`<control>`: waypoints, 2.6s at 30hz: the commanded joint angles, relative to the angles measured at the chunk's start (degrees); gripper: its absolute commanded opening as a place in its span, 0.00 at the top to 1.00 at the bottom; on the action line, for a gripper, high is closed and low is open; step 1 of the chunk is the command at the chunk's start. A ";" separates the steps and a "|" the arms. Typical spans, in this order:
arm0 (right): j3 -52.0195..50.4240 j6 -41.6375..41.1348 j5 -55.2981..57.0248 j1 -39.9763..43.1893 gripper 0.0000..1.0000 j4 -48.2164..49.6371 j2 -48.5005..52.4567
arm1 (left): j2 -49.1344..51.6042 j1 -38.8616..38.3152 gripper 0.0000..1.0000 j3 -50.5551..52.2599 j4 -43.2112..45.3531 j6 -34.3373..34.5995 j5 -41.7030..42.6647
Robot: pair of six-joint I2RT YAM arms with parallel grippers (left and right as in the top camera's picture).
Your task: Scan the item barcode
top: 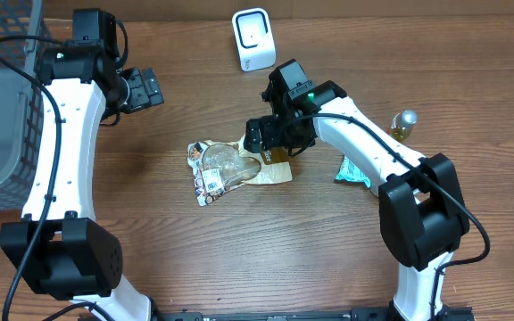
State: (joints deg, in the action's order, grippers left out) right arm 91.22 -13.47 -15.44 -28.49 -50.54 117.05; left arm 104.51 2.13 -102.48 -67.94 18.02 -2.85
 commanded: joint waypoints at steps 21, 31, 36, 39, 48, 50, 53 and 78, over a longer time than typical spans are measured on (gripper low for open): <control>-0.94 -0.17 -2.67 1.68 0.00 0.44 -2.08 | 0.59 -3.78 0.27 2.60 -4.07 -0.59 15.80; -1.11 -0.17 -2.67 1.66 0.00 -0.31 -2.08 | 0.61 -10.23 0.47 19.39 -0.83 -6.12 15.96; -1.18 -0.17 -2.67 1.68 0.00 0.52 -2.08 | 0.61 -10.80 0.69 25.49 5.29 -5.97 15.30; -1.18 -0.13 -2.67 1.68 0.00 0.52 -2.05 | 0.96 -10.78 0.81 27.34 8.24 -4.20 13.35; -1.18 -0.11 -2.67 1.68 0.00 1.33 -1.95 | 1.16 -10.80 0.92 31.69 15.10 -1.57 11.56; -1.18 0.07 -2.67 1.68 0.00 1.40 -1.84 | 1.16 -10.80 0.94 32.39 16.74 -1.53 12.63; -1.18 0.11 -2.64 1.68 0.00 1.40 -1.27 | 1.16 -10.80 0.96 33.07 18.45 -0.98 13.07; -1.18 -0.15 -6.38 1.18 0.00 2.47 6.47 | 6.75 -10.84 0.96 33.92 20.48 -0.92 13.81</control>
State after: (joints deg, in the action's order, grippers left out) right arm 90.26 -13.50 -20.99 -27.05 -48.49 121.01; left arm 110.08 -8.88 -69.19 -47.62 16.53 9.91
